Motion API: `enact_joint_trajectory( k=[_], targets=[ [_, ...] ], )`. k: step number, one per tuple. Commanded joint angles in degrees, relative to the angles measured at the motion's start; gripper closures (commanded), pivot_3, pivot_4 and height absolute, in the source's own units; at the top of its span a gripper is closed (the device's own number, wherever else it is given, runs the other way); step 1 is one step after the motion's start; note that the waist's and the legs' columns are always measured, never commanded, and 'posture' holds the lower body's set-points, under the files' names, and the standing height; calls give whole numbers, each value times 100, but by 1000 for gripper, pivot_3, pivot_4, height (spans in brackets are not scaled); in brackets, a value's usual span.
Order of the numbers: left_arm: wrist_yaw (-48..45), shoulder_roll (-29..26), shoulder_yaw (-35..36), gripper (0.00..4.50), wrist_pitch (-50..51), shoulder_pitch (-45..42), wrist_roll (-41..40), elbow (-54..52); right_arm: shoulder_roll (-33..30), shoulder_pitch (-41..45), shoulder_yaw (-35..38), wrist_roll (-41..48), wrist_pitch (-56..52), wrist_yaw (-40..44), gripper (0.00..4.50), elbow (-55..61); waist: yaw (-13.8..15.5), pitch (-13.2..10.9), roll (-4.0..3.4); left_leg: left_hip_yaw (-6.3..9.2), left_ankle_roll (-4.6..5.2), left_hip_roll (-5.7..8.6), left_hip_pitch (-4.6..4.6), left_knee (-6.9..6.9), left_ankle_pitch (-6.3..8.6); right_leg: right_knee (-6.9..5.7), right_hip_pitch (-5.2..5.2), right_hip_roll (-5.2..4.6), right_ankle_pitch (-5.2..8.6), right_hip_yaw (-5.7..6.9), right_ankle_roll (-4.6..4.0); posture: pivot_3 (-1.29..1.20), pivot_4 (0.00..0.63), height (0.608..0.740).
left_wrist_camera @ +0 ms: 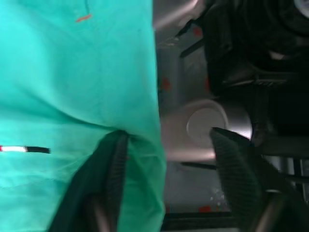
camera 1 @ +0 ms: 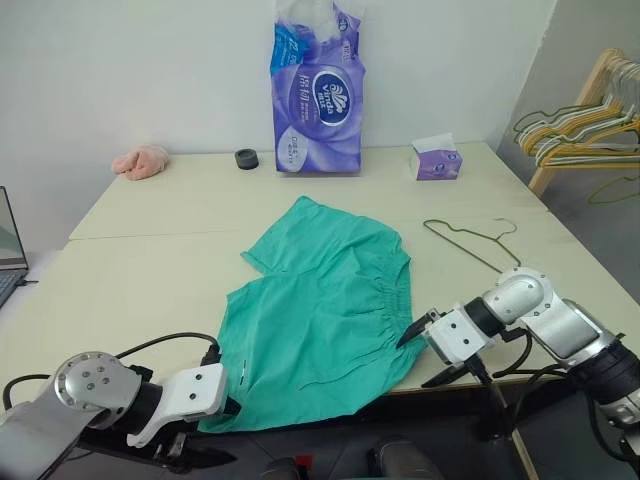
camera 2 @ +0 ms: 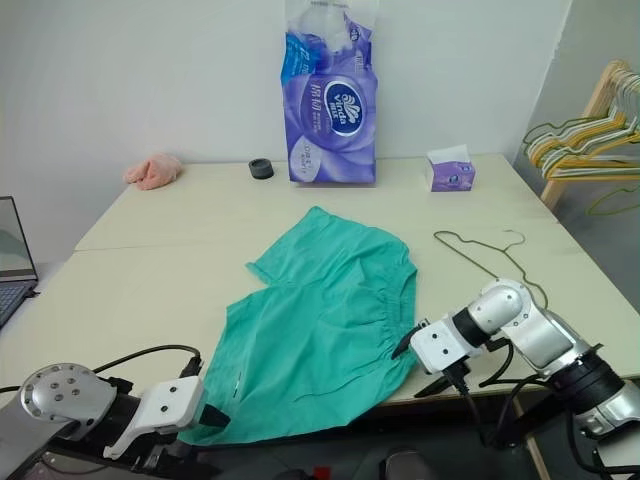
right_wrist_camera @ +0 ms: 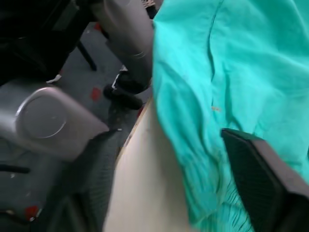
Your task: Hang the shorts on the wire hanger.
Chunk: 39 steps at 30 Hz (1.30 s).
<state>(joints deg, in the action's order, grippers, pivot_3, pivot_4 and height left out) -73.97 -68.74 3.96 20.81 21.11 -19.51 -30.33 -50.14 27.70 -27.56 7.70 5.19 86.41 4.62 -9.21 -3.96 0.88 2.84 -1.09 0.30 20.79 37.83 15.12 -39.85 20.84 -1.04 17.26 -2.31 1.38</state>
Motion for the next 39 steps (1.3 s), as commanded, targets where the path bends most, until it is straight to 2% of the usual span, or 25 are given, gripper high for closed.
enact_joint_trajectory(
  k=[1,2,8,12,17,20,23,30,33,39],
  targets=[
    [250,455,513,301,-61,-347,-432,131,-72,189,657,832,-933,128,0,357,10,-5,-8,0,0,0,0,0,0,0,0,0,0,0,0,-158,14,740],
    [397,676,602,59,-77,-531,-547,224,-38,197,833,1053,-1228,-11,0,389,24,-6,-9,0,0,0,0,1,0,0,-2,0,0,0,0,-163,15,740],
    [1162,1448,973,59,519,-1369,-1218,102,269,147,2047,1976,-2694,-1105,0,304,113,-4,2,1,0,1,2,3,0,1,-2,0,-2,-1,3,-171,19,740],
    [2045,1920,941,59,823,-2098,-1139,318,531,158,2665,2205,-3296,-1900,0,31,123,-3,6,1,-1,2,4,5,0,3,-5,0,-6,-2,10,-171,21,740],
    [2696,2230,465,24,915,-3145,-682,569,1000,211,3400,1741,-3260,-3491,0,-1161,125,-3,7,-4,-1,7,4,6,0,5,-7,1,-9,-7,11,-178,22,740],
    [2664,2382,355,24,1246,-3603,-1007,554,1146,305,3477,1133,-2970,-4449,0,-2150,115,-3,6,-10,-1,11,9,6,0,16,-9,1,-17,-13,7,-189,22,740],
    [2346,2266,233,24,1417,-3807,-1170,571,1219,688,3507,608,-2525,-5232,0,-3442,46,-6,2,-25,0,11,12,2,0,27,-6,1,-21,-26,7,-202,24,740],
    [1918,2167,-85,24,1368,-4148,-1109,771,1152,1679,3512,15,-1535,-5975,0,-6084,-218,-9,-3,-36,1,8,12,-3,0,35,-4,32,-20,-38,9,-206,26,740],
    [1760,2153,-144,24,1430,-4158,-1206,694,1064,1883,3462,-138,-1301,-5808,0,-6741,-254,-9,-2,-35,2,2,13,-6,1,44,-5,42,-21,-41,6,-205,28,740],
    [1358,2056,-199,24,1474,-4005,-1399,513,1024,1891,3346,-357,-1503,-5236,0,-7277,-353,-9,-3,-38,4,1,15,-9,3,62,-12,42,-23,-46,7,-204,30,740]
  ],
)
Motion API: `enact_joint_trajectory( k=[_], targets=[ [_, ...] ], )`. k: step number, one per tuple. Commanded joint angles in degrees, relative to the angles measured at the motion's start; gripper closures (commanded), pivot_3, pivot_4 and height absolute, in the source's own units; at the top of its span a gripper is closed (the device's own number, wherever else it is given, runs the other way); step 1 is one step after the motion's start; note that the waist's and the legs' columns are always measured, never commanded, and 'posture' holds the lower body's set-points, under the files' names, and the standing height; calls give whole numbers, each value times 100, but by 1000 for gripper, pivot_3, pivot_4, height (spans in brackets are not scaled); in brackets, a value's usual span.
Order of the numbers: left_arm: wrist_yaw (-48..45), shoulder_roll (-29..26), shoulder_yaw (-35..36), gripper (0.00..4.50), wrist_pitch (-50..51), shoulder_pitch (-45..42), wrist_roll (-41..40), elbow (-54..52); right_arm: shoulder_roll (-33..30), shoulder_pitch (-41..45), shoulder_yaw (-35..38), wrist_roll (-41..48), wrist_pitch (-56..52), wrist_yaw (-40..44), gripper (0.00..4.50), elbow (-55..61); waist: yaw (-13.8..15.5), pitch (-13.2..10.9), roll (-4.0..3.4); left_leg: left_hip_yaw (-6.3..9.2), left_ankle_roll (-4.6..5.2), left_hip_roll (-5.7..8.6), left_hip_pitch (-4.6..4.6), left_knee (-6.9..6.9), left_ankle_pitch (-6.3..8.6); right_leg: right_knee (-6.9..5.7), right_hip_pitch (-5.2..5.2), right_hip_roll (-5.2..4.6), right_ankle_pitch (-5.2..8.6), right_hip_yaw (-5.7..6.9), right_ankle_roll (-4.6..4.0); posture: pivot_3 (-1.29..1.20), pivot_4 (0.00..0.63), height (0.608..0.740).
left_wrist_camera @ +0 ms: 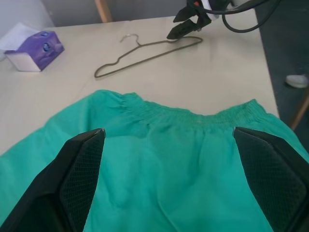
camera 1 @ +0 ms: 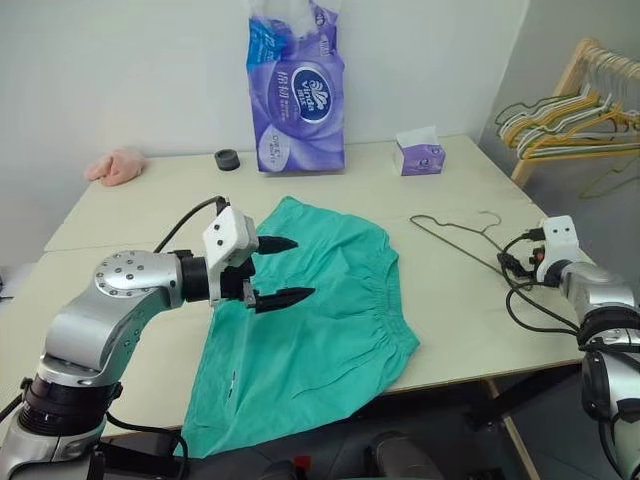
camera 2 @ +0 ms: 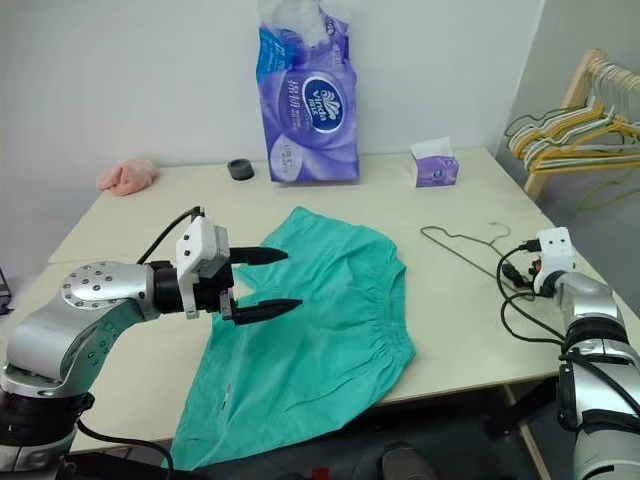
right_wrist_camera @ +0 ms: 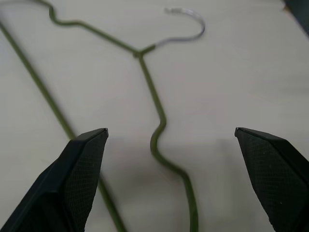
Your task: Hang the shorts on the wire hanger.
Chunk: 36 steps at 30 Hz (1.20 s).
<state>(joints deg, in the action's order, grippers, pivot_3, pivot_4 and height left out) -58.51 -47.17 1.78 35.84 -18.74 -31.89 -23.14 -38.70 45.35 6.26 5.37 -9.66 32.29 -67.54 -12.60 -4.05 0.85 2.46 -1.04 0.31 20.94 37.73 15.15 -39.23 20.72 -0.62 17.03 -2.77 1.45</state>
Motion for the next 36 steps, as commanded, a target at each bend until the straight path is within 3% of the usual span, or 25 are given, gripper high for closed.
enact_joint_trajectory(
  k=[1,7,12,19,22,24,36],
  targets=[
    [-240,-113,12,24,-43,-14,-164,-202,-123,127,-35,-142,-48,173,0,-112,-23,0,-1,1,0,0,-1,0,0,5,-3,0,-2,0,4,-204,30,740],
    [-300,-80,-10,24,-93,-58,-98,-112,-104,143,56,-103,-518,102,0,-325,-11,1,1,13,1,0,-11,1,0,21,-26,1,0,10,13,-204,30,740],
    [-308,-51,-25,0,-79,-87,-91,-94,-14,158,485,269,-1075,289,1183,-360,1,2,4,19,1,1,-13,6,1,25,-35,1,-1,15,13,-207,31,740],
    [-313,-96,17,0,-69,-38,-68,-100,-112,-26,512,263,-1267,904,1183,-19,-6,3,7,26,2,-1,-17,6,3,29,-42,3,4,23,22,-205,32,740],
    [-314,-120,42,0,-71,-10,-58,-111,-113,-99,582,329,-1372,979,635,189,-6,3,7,26,3,-2,-17,6,4,29,-42,4,4,21,23,-204,32,740],
    [-319,-128,49,0,-75,-3,-53,-110,-97,-131,612,379,-1483,1056,25,361,-3,3,7,26,3,-1,-17,6,5,29,-42,3,4,21,23,-207,33,740],
    [-247,-3,-69,0,-102,-124,45,-59,-20,-172,647,148,-375,-58,25,293,-3,-7,-3,22,3,2,-15,6,5,29,-41,1,4,17,23,-207,33,740]
  ],
)
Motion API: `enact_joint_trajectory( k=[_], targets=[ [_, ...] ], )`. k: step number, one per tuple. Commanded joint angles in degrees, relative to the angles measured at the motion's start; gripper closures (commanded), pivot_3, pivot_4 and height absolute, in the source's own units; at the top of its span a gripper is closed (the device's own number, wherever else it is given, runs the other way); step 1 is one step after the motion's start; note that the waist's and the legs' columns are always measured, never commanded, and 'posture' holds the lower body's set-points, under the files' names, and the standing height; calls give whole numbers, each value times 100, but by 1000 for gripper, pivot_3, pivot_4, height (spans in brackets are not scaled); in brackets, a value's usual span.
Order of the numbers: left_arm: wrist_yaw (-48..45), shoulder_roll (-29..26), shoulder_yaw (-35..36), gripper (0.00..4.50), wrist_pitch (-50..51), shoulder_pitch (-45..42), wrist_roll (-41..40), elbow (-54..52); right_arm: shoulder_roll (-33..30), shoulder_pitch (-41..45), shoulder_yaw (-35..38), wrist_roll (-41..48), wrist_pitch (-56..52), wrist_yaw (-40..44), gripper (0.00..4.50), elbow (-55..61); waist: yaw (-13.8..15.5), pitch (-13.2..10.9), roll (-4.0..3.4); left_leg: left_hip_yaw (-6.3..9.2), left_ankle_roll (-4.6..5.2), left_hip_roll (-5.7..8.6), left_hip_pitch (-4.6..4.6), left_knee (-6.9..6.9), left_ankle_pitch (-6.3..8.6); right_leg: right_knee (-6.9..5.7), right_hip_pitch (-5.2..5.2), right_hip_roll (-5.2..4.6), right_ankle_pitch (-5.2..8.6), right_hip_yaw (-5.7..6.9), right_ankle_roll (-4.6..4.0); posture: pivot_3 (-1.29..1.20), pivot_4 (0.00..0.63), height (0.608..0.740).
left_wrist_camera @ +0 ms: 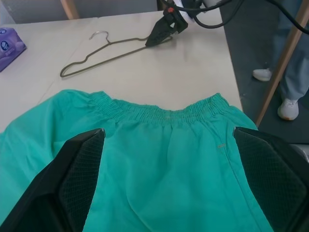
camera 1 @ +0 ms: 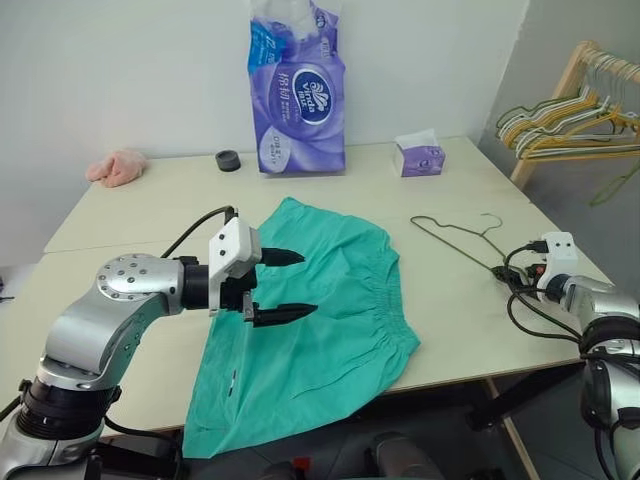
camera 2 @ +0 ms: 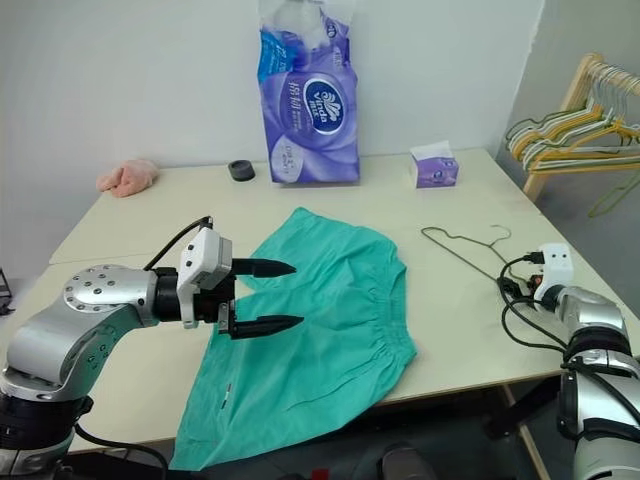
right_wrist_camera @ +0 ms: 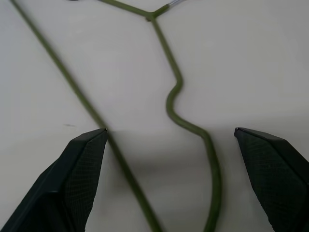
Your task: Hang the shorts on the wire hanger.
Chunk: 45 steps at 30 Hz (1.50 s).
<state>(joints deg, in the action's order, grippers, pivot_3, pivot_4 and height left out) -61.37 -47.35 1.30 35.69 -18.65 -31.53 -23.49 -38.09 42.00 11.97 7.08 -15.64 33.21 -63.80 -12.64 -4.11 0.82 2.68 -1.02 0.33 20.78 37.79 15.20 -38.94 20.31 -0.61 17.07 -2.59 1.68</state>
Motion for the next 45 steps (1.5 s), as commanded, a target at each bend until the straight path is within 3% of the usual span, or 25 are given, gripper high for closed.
enact_joint_trajectory(
  k=[1,6,11,12,16,24,26,31,35,45],
  targets=[
    [43,21,-28,0,-88,-129,15,-31,-104,186,41,-69,258,-188,25,-168,0,-1,0,0,0,0,0,0,0,0,0,0,0,0,0,-207,33,740],
    [81,16,-40,0,-79,-73,6,-97,-161,346,110,-93,299,-377,25,-537,-2,-1,0,-1,0,0,-1,0,0,0,0,0,0,-1,0,-209,34,740],
    [98,-22,-35,0,-73,-30,7,-133,-203,370,-289,-524,326,-401,25,-713,-1,-1,1,-1,1,0,0,0,0,2,-1,0,0,-2,0,-209,34,740],
    [95,-26,-39,0,-72,-33,9,-133,-179,385,-320,-540,230,-372,194,-748,-1,-1,1,-1,1,0,-1,0,0,2,-1,0,0,-2,0,-209,34,740],
    [67,-44,-42,0,-73,-55,7,-124,-63,399,-615,-724,21,-40,1210,-756,0,0,3,0,1,0,-1,0,0,2,-2,0,0,-1,0,-211,35,740],
    [37,-63,-44,0,-113,-62,34,-87,196,392,-502,-545,-589,44,4026,-817,-1,35,56,9,0,-4,-7,0,1,3,-10,1,0,8,-1,-213,26,740],
    [58,-66,-22,0,-123,-39,45,-84,247,338,-470,-549,-614,1,4483,-789,1,45,72,12,0,-4,-7,0,1,3,-11,1,0,10,-1,-211,25,740],
    [161,-45,44,0,-136,41,55,-101,364,200,-441,-603,-144,-275,4483,-528,-1,68,100,16,-2,-7,-7,-1,2,5,-12,1,0,13,-1,-206,22,740],
    [475,83,122,0,-236,-14,193,70,380,96,-715,-797,626,0,4483,14,-3,69,102,15,-4,-8,-7,0,3,7,-12,1,0,12,-1,-206,21,740],
    [1434,399,486,0,-219,-845,574,1448,63,-351,-1823,-1776,2861,223,4483,2119,-10,-5,-8,6,-4,-1,12,-2,4,-2,19,0,-2,-2,7,-219,24,740]
  ],
)
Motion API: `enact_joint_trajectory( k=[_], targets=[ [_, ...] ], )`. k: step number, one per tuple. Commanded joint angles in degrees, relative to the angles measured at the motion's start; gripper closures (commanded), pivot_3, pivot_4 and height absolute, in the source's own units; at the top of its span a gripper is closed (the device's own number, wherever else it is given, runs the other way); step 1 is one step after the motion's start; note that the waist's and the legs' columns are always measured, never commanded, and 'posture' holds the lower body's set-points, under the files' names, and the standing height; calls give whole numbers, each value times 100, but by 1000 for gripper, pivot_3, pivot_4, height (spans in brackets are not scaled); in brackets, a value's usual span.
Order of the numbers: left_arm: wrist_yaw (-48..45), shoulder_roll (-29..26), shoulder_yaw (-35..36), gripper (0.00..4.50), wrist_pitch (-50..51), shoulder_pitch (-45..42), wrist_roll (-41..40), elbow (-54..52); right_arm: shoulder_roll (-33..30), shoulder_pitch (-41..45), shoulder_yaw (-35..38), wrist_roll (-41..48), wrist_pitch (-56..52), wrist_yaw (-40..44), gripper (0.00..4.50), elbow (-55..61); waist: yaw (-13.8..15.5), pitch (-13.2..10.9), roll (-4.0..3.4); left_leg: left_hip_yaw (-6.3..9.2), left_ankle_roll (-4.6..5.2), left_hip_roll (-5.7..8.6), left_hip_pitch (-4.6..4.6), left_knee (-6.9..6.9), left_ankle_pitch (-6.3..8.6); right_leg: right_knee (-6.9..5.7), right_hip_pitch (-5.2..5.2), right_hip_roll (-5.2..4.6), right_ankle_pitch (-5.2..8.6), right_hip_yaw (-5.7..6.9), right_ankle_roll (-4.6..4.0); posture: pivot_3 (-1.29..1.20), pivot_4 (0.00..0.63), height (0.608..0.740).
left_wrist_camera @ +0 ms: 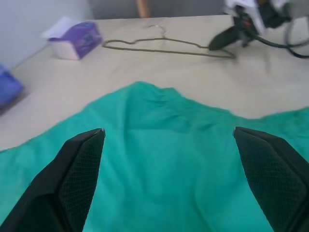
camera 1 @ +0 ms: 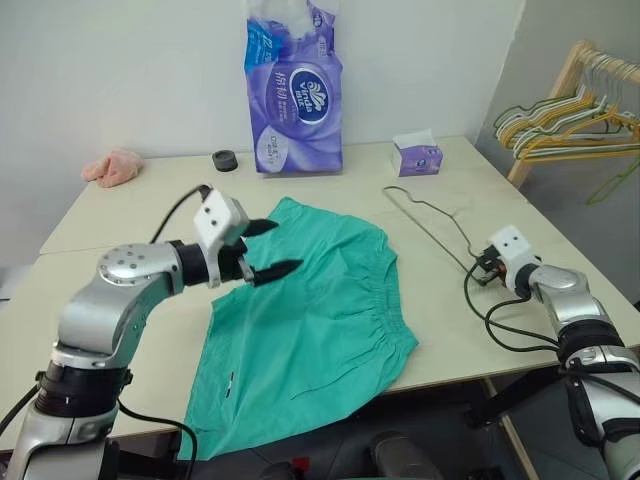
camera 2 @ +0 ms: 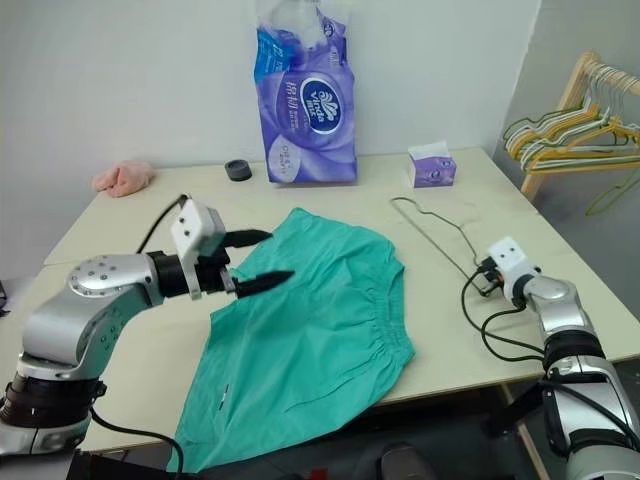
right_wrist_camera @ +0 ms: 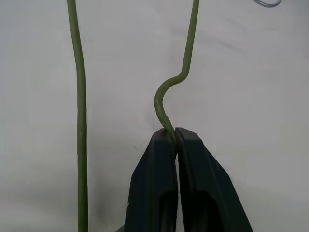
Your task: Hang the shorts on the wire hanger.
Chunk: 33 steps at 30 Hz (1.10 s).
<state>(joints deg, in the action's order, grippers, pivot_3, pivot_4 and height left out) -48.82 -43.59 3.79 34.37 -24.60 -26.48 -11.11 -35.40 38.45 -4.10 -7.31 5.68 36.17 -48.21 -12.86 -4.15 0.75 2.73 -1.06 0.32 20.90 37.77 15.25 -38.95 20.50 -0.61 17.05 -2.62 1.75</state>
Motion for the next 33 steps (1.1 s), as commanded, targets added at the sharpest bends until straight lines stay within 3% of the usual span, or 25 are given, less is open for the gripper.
enact_joint_trajectory(
  k=[1,3,8,16,33],
  targets=[
    [257,51,305,0,-36,-356,45,346,-249,-16,-316,-463,960,-110,4483,679,16,-1,0,2,-1,0,1,0,0,0,0,-1,0,3,0,-227,26,740],
    [377,81,401,0,62,-525,9,573,-309,-29,-454,-664,1314,-210,4483,853,17,-2,1,4,-2,-1,1,0,1,0,0,-3,0,4,1,-227,26,740],
    [-354,-344,350,0,1026,-507,-514,825,-533,265,-1070,-1767,2835,-875,4483,1516,-21,-24,-11,1,-2,2,0,-1,2,-3,5,-25,0,2,2,-235,33,740],
    [-724,-375,50,0,1618,-218,-687,604,-277,572,-1320,-1987,3827,-1095,4483,2120,-71,-36,-5,11,-3,0,-1,0,1,-5,2,-25,-4,8,-4,-245,37,740],
    [-1472,-549,-227,0,1880,503,-1057,-201,72,779,-1475,-1879,4433,-902,4483,2261,-124,-39,-4,12,-3,2,-3,1,1,-6,0,-33,-11,10,-17,-241,41,740]
  ],
)
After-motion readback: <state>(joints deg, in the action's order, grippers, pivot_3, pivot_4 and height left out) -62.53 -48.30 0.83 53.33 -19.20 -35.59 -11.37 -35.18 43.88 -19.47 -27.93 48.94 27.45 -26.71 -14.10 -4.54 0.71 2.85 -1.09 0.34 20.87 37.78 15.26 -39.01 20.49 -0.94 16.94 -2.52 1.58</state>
